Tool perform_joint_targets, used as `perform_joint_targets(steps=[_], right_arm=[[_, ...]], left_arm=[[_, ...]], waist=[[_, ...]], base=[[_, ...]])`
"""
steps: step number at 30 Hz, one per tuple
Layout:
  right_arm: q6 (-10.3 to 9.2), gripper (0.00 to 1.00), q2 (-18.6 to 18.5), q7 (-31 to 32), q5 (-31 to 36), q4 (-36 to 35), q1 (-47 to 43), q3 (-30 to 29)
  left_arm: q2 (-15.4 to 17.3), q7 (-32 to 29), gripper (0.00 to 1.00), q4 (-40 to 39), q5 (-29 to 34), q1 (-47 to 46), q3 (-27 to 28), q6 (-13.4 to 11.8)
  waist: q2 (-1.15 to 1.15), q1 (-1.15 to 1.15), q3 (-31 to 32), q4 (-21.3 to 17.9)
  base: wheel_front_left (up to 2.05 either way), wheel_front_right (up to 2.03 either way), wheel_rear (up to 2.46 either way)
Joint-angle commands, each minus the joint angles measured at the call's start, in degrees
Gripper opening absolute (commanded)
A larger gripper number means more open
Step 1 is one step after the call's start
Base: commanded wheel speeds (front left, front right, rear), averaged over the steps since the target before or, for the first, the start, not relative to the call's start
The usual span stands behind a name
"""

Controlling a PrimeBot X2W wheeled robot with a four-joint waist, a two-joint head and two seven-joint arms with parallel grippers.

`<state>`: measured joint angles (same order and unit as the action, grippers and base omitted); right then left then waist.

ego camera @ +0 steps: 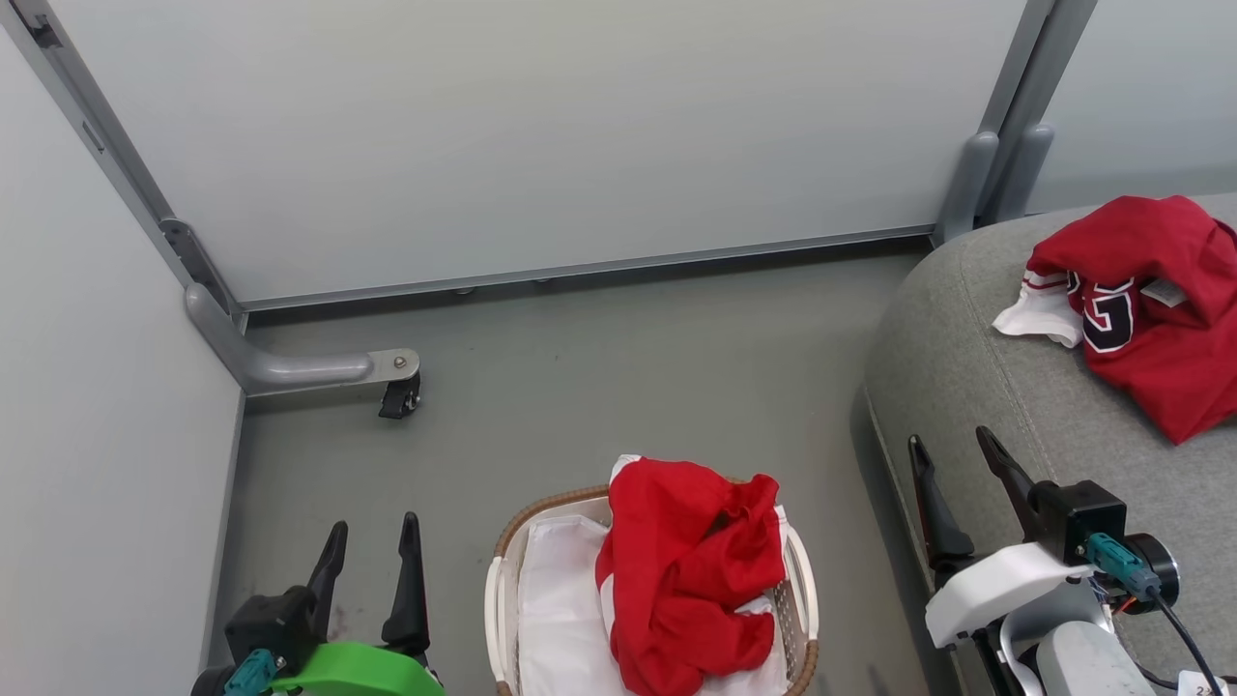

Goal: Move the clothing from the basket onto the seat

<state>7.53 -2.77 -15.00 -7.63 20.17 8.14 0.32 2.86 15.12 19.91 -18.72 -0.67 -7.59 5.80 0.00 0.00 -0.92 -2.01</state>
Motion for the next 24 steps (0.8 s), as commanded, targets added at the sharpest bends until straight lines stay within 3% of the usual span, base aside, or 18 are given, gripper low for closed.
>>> perform_joint_targets(steps=[1, 24], right_arm=[[-0.08, 1.00, -0.23, -0.28, 0.27, -0.15, -0.64, -0.07], [-0.08, 1.00, -0.21, -0.28, 1.35, -1.63, 1.67, -0.16]], left_arm=[[0.06, 0.05, 1.00, 0.04, -0.56, 0.41, -0.09, -0.14], [0.06, 0.05, 1.00, -0.30, -0.33, -2.65, -2.15, 0.23]], waist=[[0.00, 0.00, -0.01, -0.02], [0.00, 0.00, -3.37, -0.54]], base=[[0.00, 0.00, 0.00], [0.00, 0.00, 0.00]])
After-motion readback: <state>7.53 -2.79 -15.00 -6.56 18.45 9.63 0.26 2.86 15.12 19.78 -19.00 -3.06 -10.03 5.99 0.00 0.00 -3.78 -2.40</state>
